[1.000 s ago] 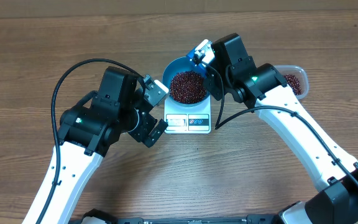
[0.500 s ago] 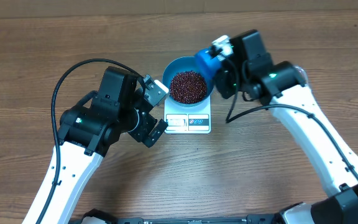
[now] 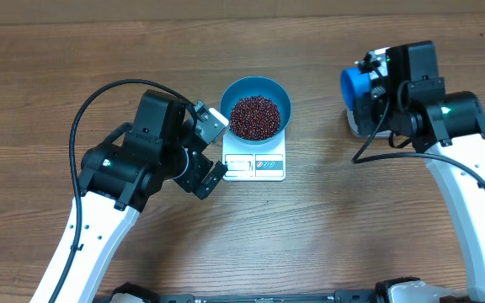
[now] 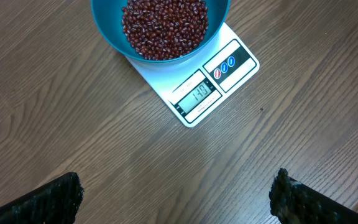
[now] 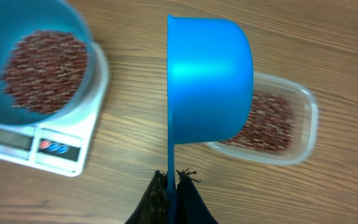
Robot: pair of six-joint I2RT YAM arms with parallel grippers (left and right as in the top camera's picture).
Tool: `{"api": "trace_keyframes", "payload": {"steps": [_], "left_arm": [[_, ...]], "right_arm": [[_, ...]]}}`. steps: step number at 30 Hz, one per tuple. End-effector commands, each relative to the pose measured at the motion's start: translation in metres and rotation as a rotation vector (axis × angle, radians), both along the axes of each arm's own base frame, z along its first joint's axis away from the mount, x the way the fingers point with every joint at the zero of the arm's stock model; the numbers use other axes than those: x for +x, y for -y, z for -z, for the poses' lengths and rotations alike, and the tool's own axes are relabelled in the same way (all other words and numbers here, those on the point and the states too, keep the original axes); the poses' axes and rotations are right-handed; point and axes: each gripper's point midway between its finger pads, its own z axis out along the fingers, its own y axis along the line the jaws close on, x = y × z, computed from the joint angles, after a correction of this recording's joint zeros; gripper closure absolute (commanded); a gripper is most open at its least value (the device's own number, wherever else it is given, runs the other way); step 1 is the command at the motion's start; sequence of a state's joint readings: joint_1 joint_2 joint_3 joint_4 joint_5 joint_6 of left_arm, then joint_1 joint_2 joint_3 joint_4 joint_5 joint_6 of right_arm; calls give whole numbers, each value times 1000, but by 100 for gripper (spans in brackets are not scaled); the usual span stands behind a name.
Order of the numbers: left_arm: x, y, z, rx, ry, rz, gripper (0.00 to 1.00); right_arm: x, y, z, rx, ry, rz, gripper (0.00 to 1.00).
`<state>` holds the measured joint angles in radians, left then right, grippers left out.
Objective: Scoop item into bowl and weigh 150g on scale
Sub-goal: 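Return the scoop to the bean tub with the right gripper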
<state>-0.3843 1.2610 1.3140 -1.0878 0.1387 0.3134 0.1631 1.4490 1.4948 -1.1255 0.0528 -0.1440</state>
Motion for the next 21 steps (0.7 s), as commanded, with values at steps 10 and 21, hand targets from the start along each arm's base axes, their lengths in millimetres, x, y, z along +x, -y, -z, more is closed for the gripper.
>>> {"api": "trace_keyframes", "payload": {"steps": [10, 21], "left_arm": [[1, 3, -11, -25, 19, -6, 0], [1, 3, -11, -25, 19, -6, 0]], "right_arm": [[16, 55, 36, -175, -77, 171, 96], [23, 70, 90, -184, -225, 203, 96]]}}
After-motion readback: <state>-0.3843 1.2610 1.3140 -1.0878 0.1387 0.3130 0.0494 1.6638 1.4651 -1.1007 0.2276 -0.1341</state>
